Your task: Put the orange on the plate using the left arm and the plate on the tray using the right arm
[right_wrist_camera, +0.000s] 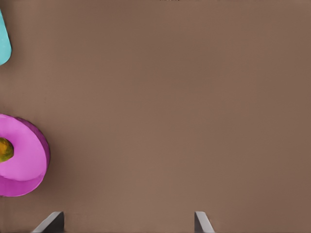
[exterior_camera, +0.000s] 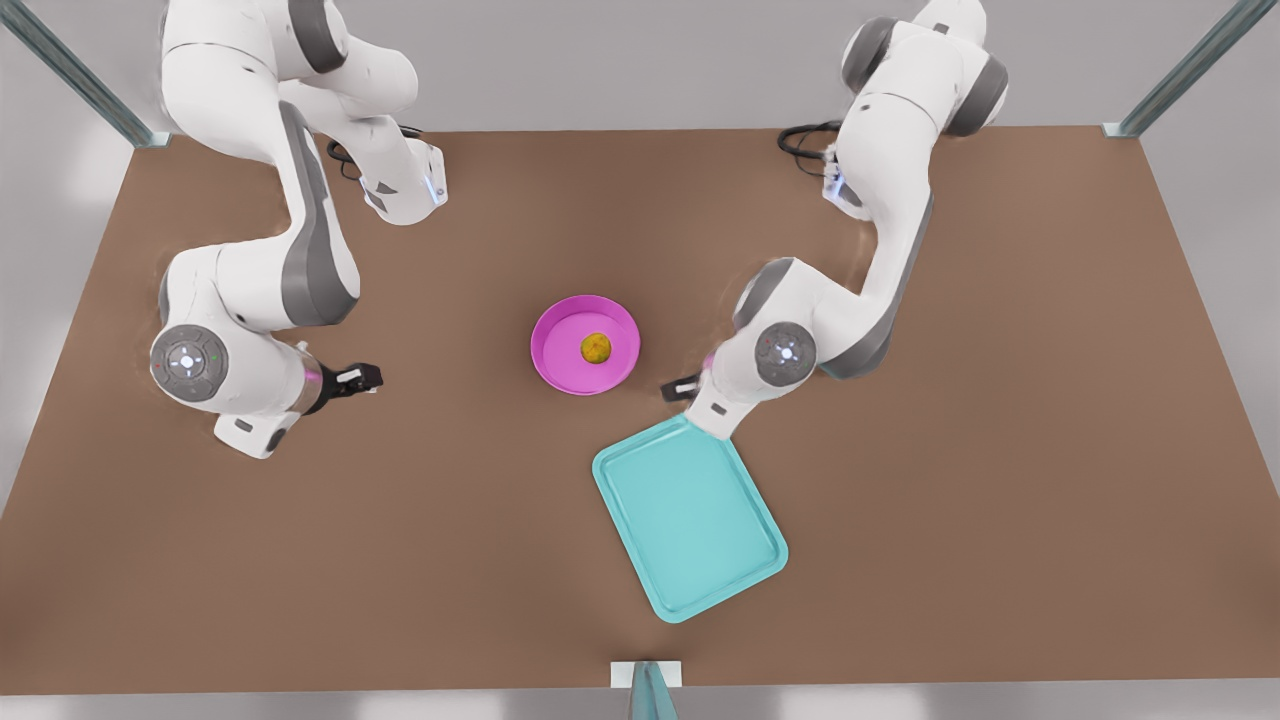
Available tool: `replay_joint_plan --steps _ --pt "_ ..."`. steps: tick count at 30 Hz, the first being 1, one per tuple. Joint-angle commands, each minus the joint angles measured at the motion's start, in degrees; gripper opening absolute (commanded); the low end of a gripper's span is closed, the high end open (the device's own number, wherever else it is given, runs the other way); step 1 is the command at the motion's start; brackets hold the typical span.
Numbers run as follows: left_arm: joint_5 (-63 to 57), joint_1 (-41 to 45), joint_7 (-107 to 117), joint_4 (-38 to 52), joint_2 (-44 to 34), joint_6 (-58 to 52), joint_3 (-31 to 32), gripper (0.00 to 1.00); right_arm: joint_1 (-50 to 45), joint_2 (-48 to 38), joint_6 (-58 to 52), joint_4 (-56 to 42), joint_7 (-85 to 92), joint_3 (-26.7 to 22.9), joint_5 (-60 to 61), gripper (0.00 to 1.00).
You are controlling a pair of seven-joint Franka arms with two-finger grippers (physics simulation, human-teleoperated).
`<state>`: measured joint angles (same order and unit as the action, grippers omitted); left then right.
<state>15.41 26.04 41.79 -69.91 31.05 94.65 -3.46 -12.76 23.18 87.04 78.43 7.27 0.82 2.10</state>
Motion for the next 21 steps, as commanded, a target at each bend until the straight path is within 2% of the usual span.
replay_joint_plan --steps 1,2,3,4,5,6,7,8,10,12,15,18,21 --pt "-1.9 -5.3 -19.4 2.4 -5.2 -30.8 -10.8 1.0 -3.9 4.1 11.7 0.1 -15.1 1.4 10.2 1.0" --pt "-2.1 -5.3 -27.0 2.4 -6.8 -30.8 -17.7 1.0 -4.9 5.9 14.6 1.0 -16.6 1.4 14.6 1.0" --pt "-2.0 -5.5 -29.9 2.5 -7.2 -30.8 -21.7 1.0 -6.4 5.7 16.4 4.9 -16.9 1.4 17.1 1.0" --pt "-2.4 -5.8 -30.3 2.2 -9.0 -30.2 -22.3 1.0 -9.9 4.7 20.1 9.0 -19.7 1.4 17.6 1.0" --pt "-3.7 -14.5 -30.0 1.4 -11.4 -29.3 -12.6 1.0 -13.0 2.8 25.4 13.5 -23.0 1.4 17.6 1.0" --pt "-12.4 -20.4 -30.1 -3.4 -15.3 -23.5 -0.9 1.0 -13.6 -0.1 29.3 19.6 -25.6 1.6 17.7 1.0" --pt "-13.1 -20.4 -30.1 -10.5 -20.1 -13.5 -0.2 1.0 -13.9 -2.6 29.8 23.6 -25.6 1.7 18.1 1.0" --pt "-12.8 -20.4 -30.4 -10.9 -21.8 -14.8 -0.2 1.0 -13.6 -8.8 29.7 32.1 -25.6 1.7 18.1 1.0" --pt "-12.8 -20.2 -29.3 -8.0 -20.4 -19.0 0.0 1.0 -13.3 -10.1 30.1 36.5 -25.5 1.6 18.5 1.0" --pt "-12.8 -20.2 -29.7 -8.0 -18.6 -19.2 -0.1 1.0 -13.3 -10.9 35.7 41.0 -25.2 1.6 20.9 1.0" --pt "-12.4 -20.1 -30.6 -8.0 -17.3 -19.2 0.1 1.0 -14.8 -9.2 44.6 43.8 -24.9 1.6 26.5 1.0" --pt "-12.6 -19.8 -30.0 -6.0 -17.9 -20.4 2.7 1.0 -15.6 -4.2 44.9 43.7 -24.2 1.8 32.4 1.0" --pt "-12.6 -19.8 -29.2 -5.1 -16.5 -20.3 2.6 1.0 -15.8 -3.0 44.8 43.7 -23.8 1.8 32.6 1.0"
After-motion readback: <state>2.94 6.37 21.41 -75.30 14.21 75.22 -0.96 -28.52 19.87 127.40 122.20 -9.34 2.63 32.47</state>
